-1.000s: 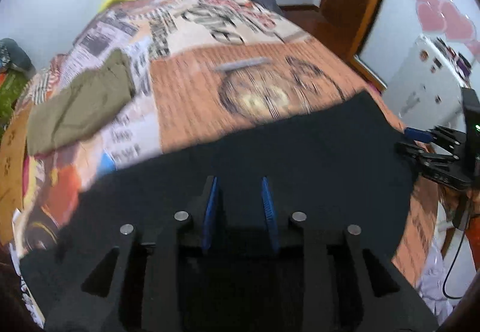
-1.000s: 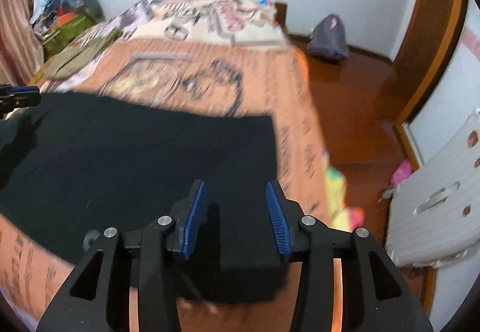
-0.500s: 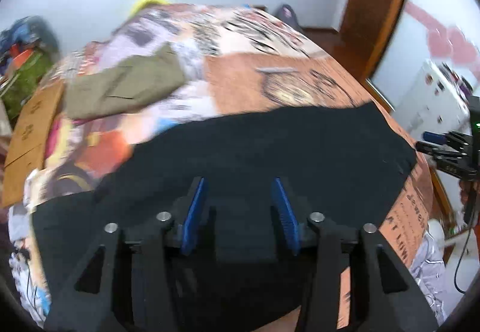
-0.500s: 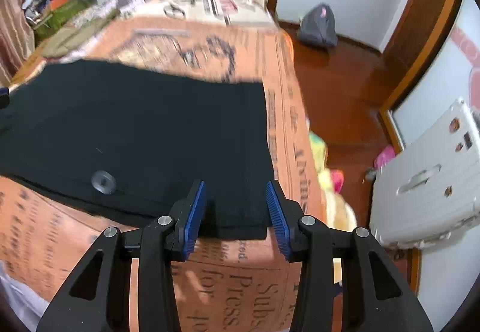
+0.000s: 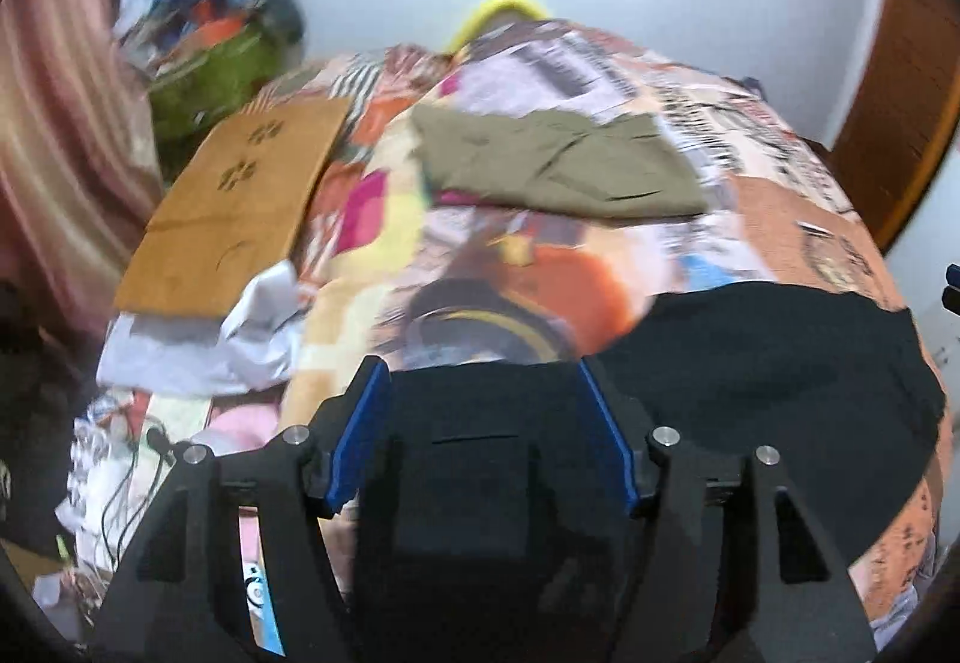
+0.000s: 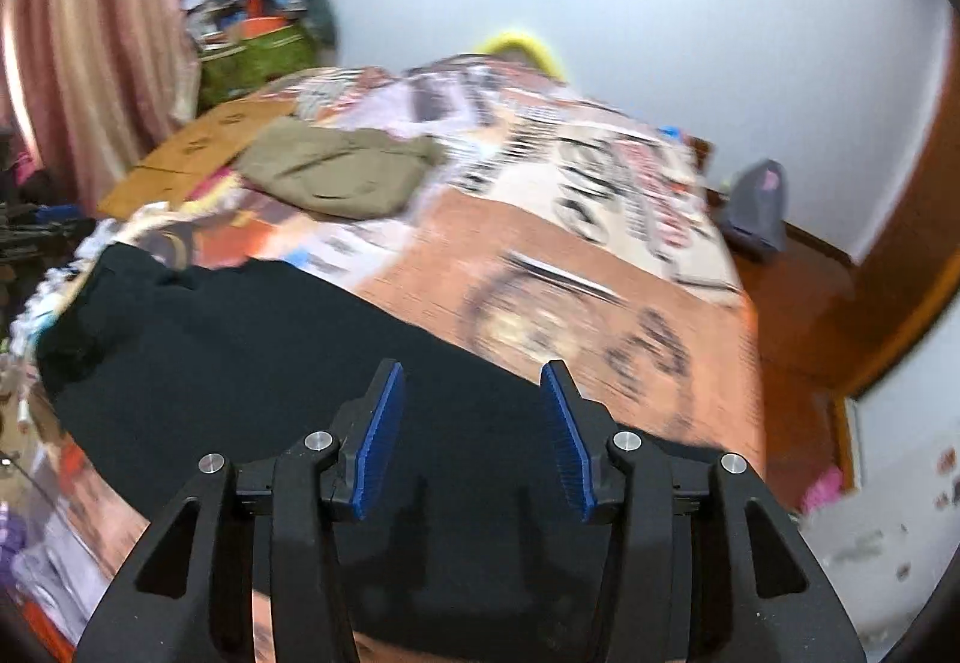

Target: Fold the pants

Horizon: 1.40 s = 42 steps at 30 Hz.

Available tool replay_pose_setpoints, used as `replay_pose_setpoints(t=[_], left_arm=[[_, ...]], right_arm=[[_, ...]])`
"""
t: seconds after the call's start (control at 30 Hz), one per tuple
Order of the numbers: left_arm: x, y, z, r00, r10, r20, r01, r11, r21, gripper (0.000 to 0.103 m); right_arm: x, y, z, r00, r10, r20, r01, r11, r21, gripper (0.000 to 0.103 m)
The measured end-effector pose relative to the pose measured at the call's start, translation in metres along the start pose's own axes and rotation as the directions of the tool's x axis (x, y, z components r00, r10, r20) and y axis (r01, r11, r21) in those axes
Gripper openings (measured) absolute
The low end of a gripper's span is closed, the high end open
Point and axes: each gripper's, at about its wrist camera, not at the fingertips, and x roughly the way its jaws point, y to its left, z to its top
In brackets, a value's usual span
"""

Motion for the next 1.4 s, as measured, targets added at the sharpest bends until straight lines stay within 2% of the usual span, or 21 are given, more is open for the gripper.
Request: replay_pose_setpoints(t=[0.1,0.2,0.27,0.37,0.5,0.67,0.77,0.87,0.93,1.0,1.1,1.23,1.4], left_arm=[[0.022,0.026,-0.004,0.999,-0.002,-0.045,0.0,0.999,-0.04,0.064],[0.046,0.037,-0.009,0.996,0.029,-0.085,-0.033,0.998,-0.045,0.065],[0.059,0.039,-0.014,0.994,0.002,-0.111,-0.007,0.999,-0.045,0.065],[0.068,0.037,-0.019,0.992,-0.033,-0.12,0.028,0.999,-0.044,0.073],[0.077,0.039,-0.017,0.992,-0.049,-0.113,0.045,0.998,-0.036,0.086],[0.091,0.05,-0.015,0.982,-0.133,-0.135,0.119,0.987,-0.106,0.085],[0.089,0.047,-0.015,0.981,-0.146,-0.125,0.134,0.986,-0.095,0.074],[0.081,0.039,-0.016,0.986,-0.124,-0.108,0.119,0.992,-0.05,0.058],[0.074,0.037,-0.017,0.989,-0.112,-0.093,0.109,0.994,-0.03,0.046],[0.069,0.037,-0.017,0.993,-0.088,-0.084,0.086,0.996,-0.024,0.035],[0.063,0.036,-0.019,0.995,-0.063,-0.071,0.062,0.998,-0.016,0.03],[0.055,0.033,-0.022,0.998,-0.032,-0.057,0.032,0.999,0.001,0.03],[0.049,0.037,-0.025,0.995,-0.071,-0.065,0.071,0.997,-0.002,0.028]], right_arm=[[0.028,0.03,0.017,0.998,0.055,-0.022,-0.056,0.997,-0.045,0.044],[0.057,0.057,0.032,0.994,0.1,-0.051,-0.105,0.989,-0.102,0.044],[0.073,0.073,0.04,0.99,0.124,-0.072,-0.133,0.982,-0.137,0.044],[0.102,0.098,0.049,0.977,0.171,-0.127,-0.193,0.964,-0.183,0.044],[0.139,0.124,0.054,0.942,0.247,-0.228,-0.292,0.936,-0.194,0.044],[0.169,0.151,0.058,0.922,0.254,-0.291,-0.33,0.91,-0.252,0.044],[0.181,0.156,0.064,0.91,0.267,-0.318,-0.349,0.907,-0.237,0.044],[0.199,0.16,0.066,0.878,0.284,-0.386,-0.381,0.902,-0.202,0.044],[0.202,0.161,0.065,0.869,0.291,-0.4,-0.392,0.898,-0.199,0.033],[0.2,0.165,0.063,0.873,0.281,-0.398,-0.389,0.894,-0.222,0.018],[0.192,0.166,0.061,0.888,0.28,-0.365,-0.38,0.893,-0.241,0.01],[0.175,0.17,0.059,0.908,0.276,-0.316,-0.367,0.886,-0.282,0.008],[0.158,0.171,0.059,0.915,0.301,-0.27,-0.379,0.872,-0.309,0.007]])
